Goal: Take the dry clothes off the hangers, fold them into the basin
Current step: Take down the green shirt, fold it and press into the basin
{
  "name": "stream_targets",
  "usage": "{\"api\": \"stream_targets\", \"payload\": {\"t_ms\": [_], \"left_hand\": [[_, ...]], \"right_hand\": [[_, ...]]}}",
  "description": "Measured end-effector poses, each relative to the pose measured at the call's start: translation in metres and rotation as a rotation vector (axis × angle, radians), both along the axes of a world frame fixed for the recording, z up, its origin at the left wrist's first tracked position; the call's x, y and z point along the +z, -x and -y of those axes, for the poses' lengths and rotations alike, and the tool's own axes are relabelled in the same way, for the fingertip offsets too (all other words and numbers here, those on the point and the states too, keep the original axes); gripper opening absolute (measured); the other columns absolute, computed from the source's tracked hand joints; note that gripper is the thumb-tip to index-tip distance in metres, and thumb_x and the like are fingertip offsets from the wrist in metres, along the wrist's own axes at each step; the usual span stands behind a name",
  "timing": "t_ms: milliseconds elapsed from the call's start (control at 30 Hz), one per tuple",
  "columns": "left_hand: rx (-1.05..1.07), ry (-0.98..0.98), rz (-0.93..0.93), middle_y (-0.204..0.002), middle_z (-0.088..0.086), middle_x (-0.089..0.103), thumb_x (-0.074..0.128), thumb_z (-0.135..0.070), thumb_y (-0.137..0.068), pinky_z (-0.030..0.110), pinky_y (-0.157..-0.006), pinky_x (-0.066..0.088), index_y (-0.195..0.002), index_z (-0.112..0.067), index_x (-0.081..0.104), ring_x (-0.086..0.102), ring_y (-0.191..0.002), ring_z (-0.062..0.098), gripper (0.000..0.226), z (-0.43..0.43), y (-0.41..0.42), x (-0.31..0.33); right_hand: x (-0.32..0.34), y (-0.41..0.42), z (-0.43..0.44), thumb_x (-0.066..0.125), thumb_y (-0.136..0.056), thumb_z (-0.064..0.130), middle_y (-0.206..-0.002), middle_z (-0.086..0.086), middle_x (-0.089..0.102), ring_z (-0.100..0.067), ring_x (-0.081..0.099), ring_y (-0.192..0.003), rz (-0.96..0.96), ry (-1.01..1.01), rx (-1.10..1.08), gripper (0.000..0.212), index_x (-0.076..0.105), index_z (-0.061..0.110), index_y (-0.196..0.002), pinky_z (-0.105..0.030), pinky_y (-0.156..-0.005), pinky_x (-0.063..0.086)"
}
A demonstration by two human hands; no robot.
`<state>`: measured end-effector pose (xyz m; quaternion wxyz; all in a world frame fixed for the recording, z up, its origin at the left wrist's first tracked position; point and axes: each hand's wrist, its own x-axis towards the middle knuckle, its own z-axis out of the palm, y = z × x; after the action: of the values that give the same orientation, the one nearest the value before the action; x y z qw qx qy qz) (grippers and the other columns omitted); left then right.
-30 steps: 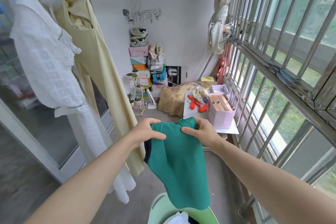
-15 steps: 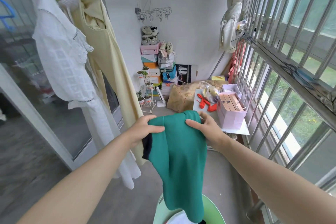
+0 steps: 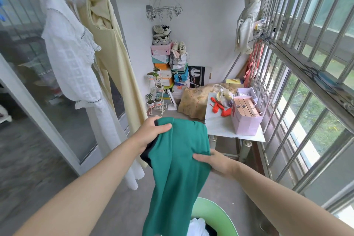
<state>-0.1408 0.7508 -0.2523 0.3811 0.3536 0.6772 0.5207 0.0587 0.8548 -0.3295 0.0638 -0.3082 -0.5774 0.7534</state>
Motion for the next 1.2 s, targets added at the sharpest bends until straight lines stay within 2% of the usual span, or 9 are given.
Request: {"api": "stream_targets", "payload": {"t_ms": [100, 233, 467, 600, 700, 900, 1000, 1067, 1200], "left_hand": [[0.123, -0.037, 0.118, -0.101, 0.014, 0.068, 0.06, -0.015, -0.092, 0.031, -0.077, 0.054, -0.112, 0.0, 0.06, 0.066, -0.081, 0.021, 0.025, -0.001, 0.005, 0.006], [0.16, -0.115, 0.627, -0.101, 0.008, 0.072, 0.04, -0.051, -0.095, 0.029, -0.071, 0.052, -0.105, -0.015, 0.068, 0.07, -0.086, 0.017, 0.046, 0.01, 0.005, 0.004], [0.122, 0.121, 0.848, -0.108, 0.006, 0.072, 0.031, -0.081, -0.079, 0.041, -0.088, 0.045, -0.096, -0.027, 0.076, 0.062, -0.107, 0.027, 0.072, 0.033, -0.026, -0.069], [0.075, 0.181, 0.551, -0.109, 0.002, 0.072, 0.061, -0.038, -0.088, 0.032, -0.075, 0.052, -0.12, -0.022, 0.06, 0.068, -0.097, 0.019, 0.036, 0.026, -0.024, -0.079], [0.131, 0.203, 0.379, -0.115, 0.011, 0.067, 0.069, 0.0, -0.07, 0.031, -0.068, 0.053, -0.124, -0.013, 0.051, 0.067, -0.096, 0.025, 0.058, 0.022, -0.023, -0.084], [0.236, 0.091, 0.233, -0.121, 0.014, 0.059, 0.04, 0.017, -0.08, 0.031, -0.076, 0.051, -0.121, -0.014, 0.049, 0.061, -0.095, 0.023, 0.052, 0.015, -0.021, -0.092], [0.178, 0.088, 0.173, -0.129, -0.007, 0.049, 0.037, 0.019, -0.083, 0.033, -0.08, 0.049, -0.144, -0.039, 0.028, 0.057, -0.096, 0.017, 0.084, 0.013, -0.023, -0.09], [0.097, 0.09, 0.169, -0.128, -0.002, 0.057, 0.029, 0.021, -0.083, 0.032, -0.079, 0.05, -0.133, -0.04, 0.045, 0.059, -0.092, 0.015, 0.08, 0.01, -0.025, -0.088], [0.06, 0.148, 0.163, -0.122, 0.011, 0.063, 0.03, 0.018, -0.082, 0.034, -0.097, 0.049, -0.111, -0.014, 0.067, 0.061, -0.111, 0.022, 0.057, 0.013, -0.028, -0.082]], "right_hand": [[0.008, 0.005, 0.005, 0.055, -0.095, 0.02, -0.093, -0.001, 0.075, -0.014, 0.072, -0.083, -0.017, 0.192, -0.124, 0.019, 0.063, 0.01, -0.109, -0.025, -0.072, 0.057], [0.024, 0.009, 0.006, 0.052, -0.097, 0.028, -0.088, -0.007, 0.075, -0.02, 0.072, -0.077, -0.013, 0.315, -0.229, 0.023, 0.065, 0.01, -0.102, -0.033, -0.07, 0.055], [0.012, -0.001, -0.001, 0.056, -0.09, 0.044, -0.1, -0.015, 0.073, -0.027, 0.069, -0.091, 0.013, 0.381, -0.287, 0.042, 0.072, 0.006, -0.099, -0.038, -0.082, 0.052], [0.003, -0.002, -0.002, 0.064, -0.085, 0.005, -0.112, -0.017, 0.069, -0.03, 0.067, -0.097, -0.006, 0.154, -0.205, 0.029, 0.064, 0.002, -0.114, -0.037, -0.081, 0.056], [-0.004, 0.003, -0.001, 0.051, -0.08, -0.016, -0.102, -0.018, 0.069, -0.03, 0.067, -0.088, 0.008, 0.036, -0.226, 0.032, 0.061, -0.003, -0.108, -0.038, -0.079, 0.057], [-0.019, 0.002, -0.011, 0.038, -0.085, -0.006, -0.103, -0.015, 0.063, -0.025, 0.061, -0.089, 0.145, -0.216, -0.396, 0.036, 0.054, 0.004, -0.115, -0.04, -0.085, 0.051], [-0.015, 0.002, -0.01, 0.04, -0.088, -0.004, -0.136, -0.001, 0.048, -0.022, 0.049, -0.122, 0.183, -0.38, -0.422, 0.061, 0.033, 0.02, -0.144, -0.037, -0.103, 0.043], [-0.01, 0.001, -0.01, 0.035, -0.088, -0.009, -0.148, 0.007, 0.033, -0.016, 0.03, -0.138, 0.145, -0.458, -0.414, 0.072, 0.026, 0.029, -0.149, -0.028, -0.109, 0.03], [-0.002, -0.004, -0.008, 0.047, -0.086, -0.006, -0.136, -0.003, 0.054, -0.015, 0.055, -0.116, 0.088, -0.307, -0.246, 0.052, 0.056, 0.021, -0.13, -0.025, -0.1, 0.042]]}}
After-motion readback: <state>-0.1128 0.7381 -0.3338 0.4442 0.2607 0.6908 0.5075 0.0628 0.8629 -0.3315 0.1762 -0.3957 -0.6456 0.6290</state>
